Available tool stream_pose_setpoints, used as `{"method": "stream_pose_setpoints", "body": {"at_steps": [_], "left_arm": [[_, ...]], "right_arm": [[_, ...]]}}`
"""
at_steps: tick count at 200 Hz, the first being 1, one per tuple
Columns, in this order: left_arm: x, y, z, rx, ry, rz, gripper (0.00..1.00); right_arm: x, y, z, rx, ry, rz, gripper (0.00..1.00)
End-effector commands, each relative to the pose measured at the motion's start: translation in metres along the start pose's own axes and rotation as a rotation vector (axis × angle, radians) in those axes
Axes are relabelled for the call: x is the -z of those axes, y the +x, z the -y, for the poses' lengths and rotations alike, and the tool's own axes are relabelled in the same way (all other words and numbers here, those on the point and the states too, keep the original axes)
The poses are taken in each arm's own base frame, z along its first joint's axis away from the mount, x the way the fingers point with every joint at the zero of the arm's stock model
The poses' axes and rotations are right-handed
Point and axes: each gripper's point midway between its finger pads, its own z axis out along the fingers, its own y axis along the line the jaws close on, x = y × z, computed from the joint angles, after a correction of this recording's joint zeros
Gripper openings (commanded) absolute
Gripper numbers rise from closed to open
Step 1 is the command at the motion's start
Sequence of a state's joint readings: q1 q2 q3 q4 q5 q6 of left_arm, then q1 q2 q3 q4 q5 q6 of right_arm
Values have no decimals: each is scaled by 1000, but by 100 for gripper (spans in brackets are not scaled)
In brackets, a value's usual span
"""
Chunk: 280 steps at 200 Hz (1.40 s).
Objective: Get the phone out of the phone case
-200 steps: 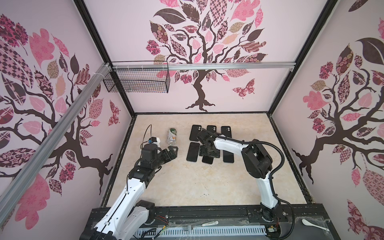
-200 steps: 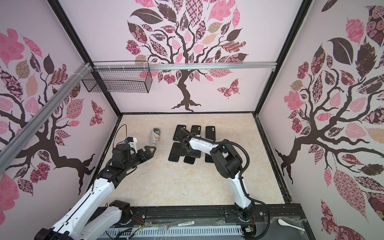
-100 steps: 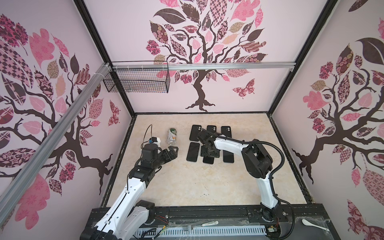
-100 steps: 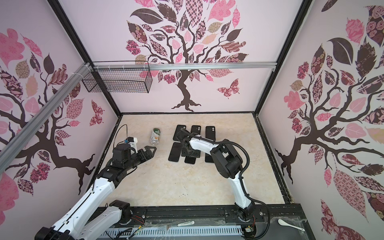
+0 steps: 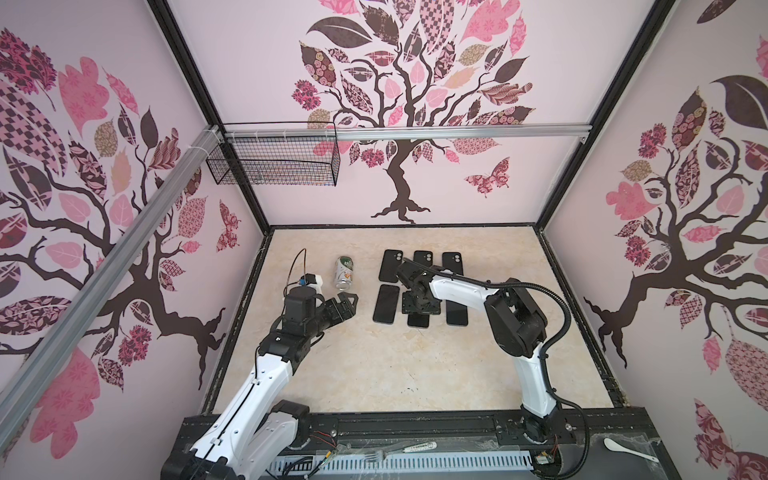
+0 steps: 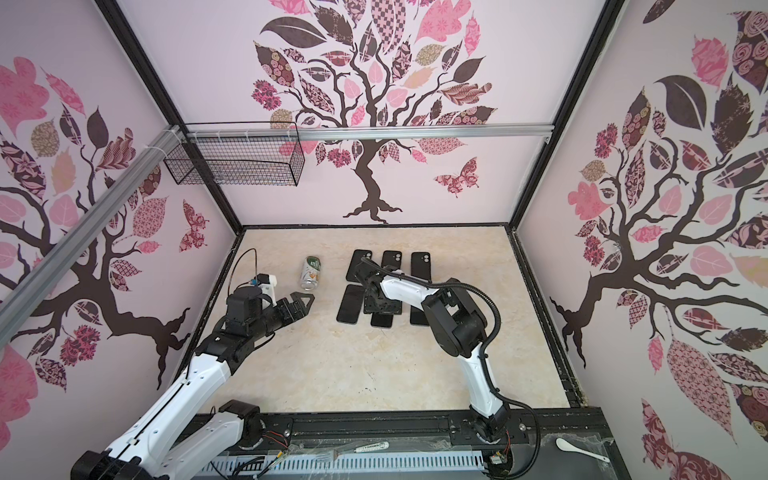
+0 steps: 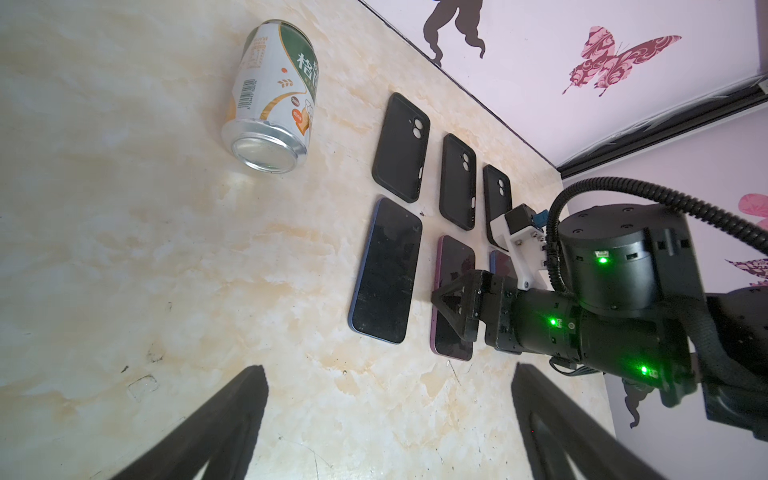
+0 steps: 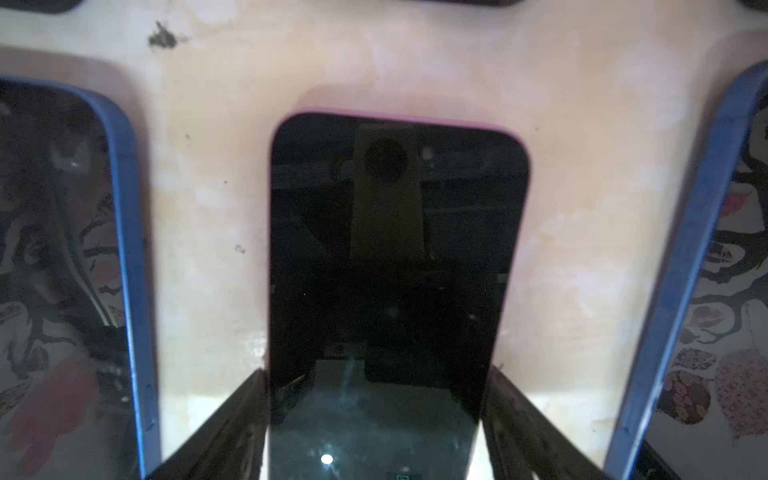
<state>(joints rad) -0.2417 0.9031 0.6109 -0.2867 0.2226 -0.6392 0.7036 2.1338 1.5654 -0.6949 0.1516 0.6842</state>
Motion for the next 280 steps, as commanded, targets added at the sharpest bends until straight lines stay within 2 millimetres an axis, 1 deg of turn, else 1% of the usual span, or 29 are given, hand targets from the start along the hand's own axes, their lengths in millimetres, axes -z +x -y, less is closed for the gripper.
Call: {"method": "stream_pose_setpoints", "body": {"at_steps": [1, 17, 33, 51, 62, 77, 89, 98, 123, 131, 146, 162, 184, 215, 244, 260, 280], "left_arm": [[5, -3, 2, -49, 4, 16, 97], [11, -6, 1, -76, -8, 34, 98], [17, -7, 3, -113, -16, 48, 98], [23, -3, 9, -176, -22, 54, 98], [24, 3, 16, -237, -22, 47, 98], [21, 11, 24, -300, -23, 34, 98], [14, 17, 26, -329, -42, 10, 98], [8, 21, 29, -358, -55, -8, 98], [-18, 34, 33, -423, -115, -85, 98], [-28, 36, 35, -436, -128, -112, 98], [-48, 44, 32, -444, -157, -171, 98], [-66, 46, 31, -469, -187, -214, 98], [-88, 47, 33, -510, -216, -276, 97], [-116, 54, 33, -541, -249, -376, 96], [-137, 62, 32, -555, -255, -428, 96], [-145, 65, 30, -561, -265, -454, 97], [-154, 65, 29, -577, -277, -464, 98]], "right_arm": [[-19, 23, 18, 18, 43, -114, 85], [-9, 17, 15, 23, 19, -96, 90], [11, 6, 11, 25, -19, -50, 92], [40, -7, 7, 30, -72, 23, 93], [58, -13, 3, 40, -119, 72, 94], [84, -19, 1, 57, -189, 144, 95], [103, -20, 2, 76, -235, 200, 95], [122, -20, 6, 85, -269, 253, 96], [160, -17, 27, 91, -303, 393, 96], [171, -15, 34, 98, -311, 434, 96], [188, -11, 48, 97, -327, 516, 96], [206, -6, 60, 106, -341, 581, 96], [219, 1, 74, 113, -328, 622, 95], [228, 7, 87, 123, -307, 651, 95], [227, 10, 89, 129, -303, 645, 95], [226, 11, 90, 130, -303, 643, 95], [225, 10, 90, 128, -299, 643, 95]]}}
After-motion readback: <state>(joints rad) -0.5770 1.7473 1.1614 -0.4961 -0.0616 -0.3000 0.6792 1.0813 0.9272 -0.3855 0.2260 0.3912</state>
